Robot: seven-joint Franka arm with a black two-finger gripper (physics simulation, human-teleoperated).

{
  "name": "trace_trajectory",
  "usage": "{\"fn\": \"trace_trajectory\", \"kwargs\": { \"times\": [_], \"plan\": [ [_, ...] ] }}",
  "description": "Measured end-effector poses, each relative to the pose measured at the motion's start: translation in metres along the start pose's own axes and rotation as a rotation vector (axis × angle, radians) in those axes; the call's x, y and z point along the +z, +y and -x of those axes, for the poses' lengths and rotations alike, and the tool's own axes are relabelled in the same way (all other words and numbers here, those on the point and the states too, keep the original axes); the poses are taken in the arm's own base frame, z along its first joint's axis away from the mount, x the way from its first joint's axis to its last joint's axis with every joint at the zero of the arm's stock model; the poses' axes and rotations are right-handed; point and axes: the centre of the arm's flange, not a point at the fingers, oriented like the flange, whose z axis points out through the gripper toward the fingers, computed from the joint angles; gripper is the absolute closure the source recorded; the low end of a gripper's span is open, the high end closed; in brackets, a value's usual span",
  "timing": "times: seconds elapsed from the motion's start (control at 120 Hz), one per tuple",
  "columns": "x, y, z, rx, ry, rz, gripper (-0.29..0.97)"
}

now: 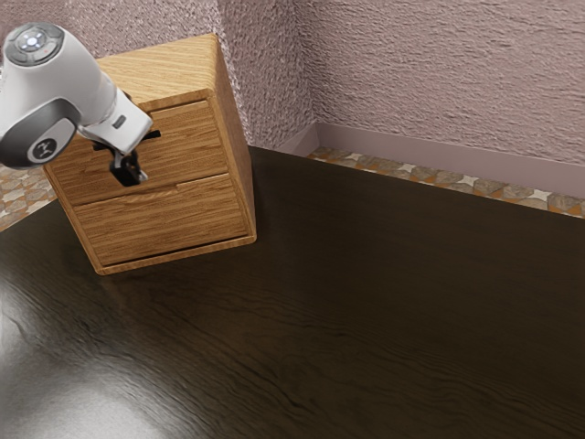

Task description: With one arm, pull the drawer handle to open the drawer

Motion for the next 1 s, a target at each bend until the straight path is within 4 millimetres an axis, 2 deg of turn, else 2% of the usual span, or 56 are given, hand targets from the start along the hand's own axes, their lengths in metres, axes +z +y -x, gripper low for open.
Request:
{"fn": "trace_trajectory", "kwargs": {
  "times": [0.058,0.225,0.267,0.35,0.492,0.633,0.758,1.0],
  "plan": [
    [-0.001,0.001,-0.002,0.008,-0.003,0.000,0.00],
    [0.000,0.003,-0.003,0.013,-0.003,0.004,-0.01],
    [0.002,0.005,-0.003,0.015,-0.002,0.008,-0.03],
    [0.004,0.007,-0.003,0.017,-0.002,0.016,-0.16],
    [0.005,0.008,-0.003,0.017,0.002,0.029,-0.23],
    [0.003,0.009,-0.002,0.012,0.010,0.040,-0.20],
    [-0.001,0.007,0.000,-0.003,0.020,0.054,-0.01],
    [-0.005,0.008,0.001,-0.010,0.024,0.061,0.00]
  ]
}}
